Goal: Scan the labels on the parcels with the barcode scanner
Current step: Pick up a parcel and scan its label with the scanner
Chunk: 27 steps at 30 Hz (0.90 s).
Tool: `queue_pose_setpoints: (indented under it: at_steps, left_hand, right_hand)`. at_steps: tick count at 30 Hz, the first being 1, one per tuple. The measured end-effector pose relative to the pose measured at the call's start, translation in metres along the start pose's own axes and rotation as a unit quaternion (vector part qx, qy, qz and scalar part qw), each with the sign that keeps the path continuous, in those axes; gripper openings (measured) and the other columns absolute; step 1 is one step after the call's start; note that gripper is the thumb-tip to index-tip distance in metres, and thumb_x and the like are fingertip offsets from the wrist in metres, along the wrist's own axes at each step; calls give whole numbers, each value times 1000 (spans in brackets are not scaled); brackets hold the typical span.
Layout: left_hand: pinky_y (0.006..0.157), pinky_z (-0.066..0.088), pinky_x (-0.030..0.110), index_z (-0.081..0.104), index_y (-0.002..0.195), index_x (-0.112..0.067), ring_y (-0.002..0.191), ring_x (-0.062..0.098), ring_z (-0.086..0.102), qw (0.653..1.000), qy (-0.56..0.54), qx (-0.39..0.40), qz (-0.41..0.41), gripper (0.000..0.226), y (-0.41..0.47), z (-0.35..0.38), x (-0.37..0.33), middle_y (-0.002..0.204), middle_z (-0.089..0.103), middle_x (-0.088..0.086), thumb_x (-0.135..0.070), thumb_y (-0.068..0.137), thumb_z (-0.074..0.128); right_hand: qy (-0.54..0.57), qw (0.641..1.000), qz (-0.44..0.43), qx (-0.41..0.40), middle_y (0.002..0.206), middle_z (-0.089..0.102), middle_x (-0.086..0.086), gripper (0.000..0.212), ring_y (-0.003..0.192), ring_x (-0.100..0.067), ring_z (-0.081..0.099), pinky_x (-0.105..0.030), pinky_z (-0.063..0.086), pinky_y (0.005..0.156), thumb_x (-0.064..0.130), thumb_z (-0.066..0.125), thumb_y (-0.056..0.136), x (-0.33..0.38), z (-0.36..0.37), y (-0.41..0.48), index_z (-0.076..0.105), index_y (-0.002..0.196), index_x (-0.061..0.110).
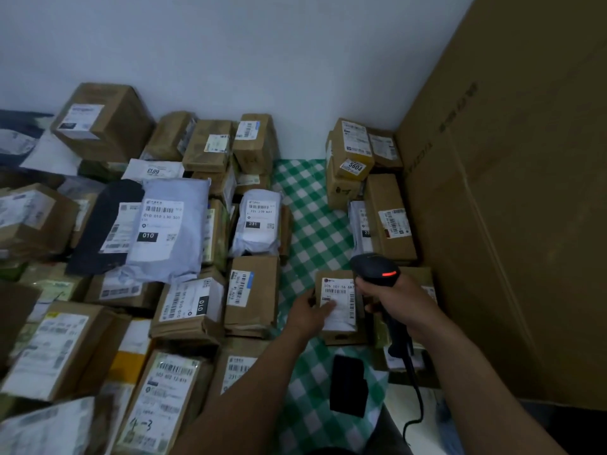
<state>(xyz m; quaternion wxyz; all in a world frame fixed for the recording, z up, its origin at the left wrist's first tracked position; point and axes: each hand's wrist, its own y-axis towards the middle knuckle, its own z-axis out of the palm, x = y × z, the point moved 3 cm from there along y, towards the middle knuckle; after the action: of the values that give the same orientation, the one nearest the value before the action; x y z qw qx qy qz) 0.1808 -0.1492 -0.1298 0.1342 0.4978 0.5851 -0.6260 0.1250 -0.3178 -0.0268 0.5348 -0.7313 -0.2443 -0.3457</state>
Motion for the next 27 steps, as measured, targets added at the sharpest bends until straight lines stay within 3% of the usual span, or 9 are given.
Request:
queue_pose_setpoints:
  at_steps: [2, 7, 10, 13, 18, 22, 27]
  left_hand:
    - [96, 58, 40, 66, 108, -33, 105, 17, 70, 1000, -17, -6, 23, 16, -3, -8, -6, 121, 72, 2, -23, 96, 70]
    - [81, 50, 14, 63, 127, -33, 104, -4, 64, 987, -54, -71, 131, 29, -25, -33, -43, 115, 69, -18, -34, 98, 67]
    - [84, 52, 12, 61, 133, -37, 106, -9, 64, 978, -72, -86, 175, 36, -41, -45, -62, 118, 70, -21, -36, 98, 68]
    - [84, 55, 15, 58, 135, -34, 105, -7, 67, 975, -85, -65, 195, 45, -49, -54, -70, 117, 72, -20, -26, 94, 75]
    - [95, 57, 33, 50, 144, -37, 112, 2, 68, 961, -120, -103, 226, 65, -45, -66, -75, 122, 71, -19, -15, 90, 78]
    - [99, 57, 36, 41, 152, -32, 116, 2, 66, 947, -131, -141, 258, 72, -25, -73, -98, 129, 68, -14, -10, 92, 75]
    - [103, 54, 36, 30, 160, -22, 121, 8, 63, 935, -99, -201, 276, 82, 6, -82, -120, 136, 64, -8, -13, 92, 75]
  right_hand:
    - [1, 1000, -24, -16, 93, 78, -1, 18, 74, -10, 70, -25, 51, 63, 31, 77, 92, 2, 4, -3, 74, 109, 26]
    - [26, 993, -98, -68, 110, 72, 16, 38, 102, -7, 66, -41, 56, 94, 41, 80, 87, 18, 17, -11, 65, 122, 40]
    - [45, 988, -141, -52, 104, 75, 21, 22, 97, -2, 69, -39, 59, 89, 35, 77, 91, 30, 28, -22, 70, 111, 43]
    - [36, 981, -182, -51, 98, 75, 22, 19, 91, 3, 68, -31, 54, 81, 31, 75, 93, 43, 34, -29, 71, 110, 40]
    - [27, 979, -202, 10, 107, 75, 19, 25, 96, 4, 69, -22, 55, 79, 28, 76, 93, 73, 38, -36, 69, 112, 43]
    - [-13, 976, -218, -1, 106, 75, 13, 28, 88, -3, 72, -23, 56, 72, 30, 76, 93, 94, 39, -40, 65, 117, 38]
    - [-34, 982, -177, 61, 95, 79, 3, 24, 76, -16, 75, -36, 57, 71, 33, 72, 96, 114, 42, -42, 67, 120, 33]
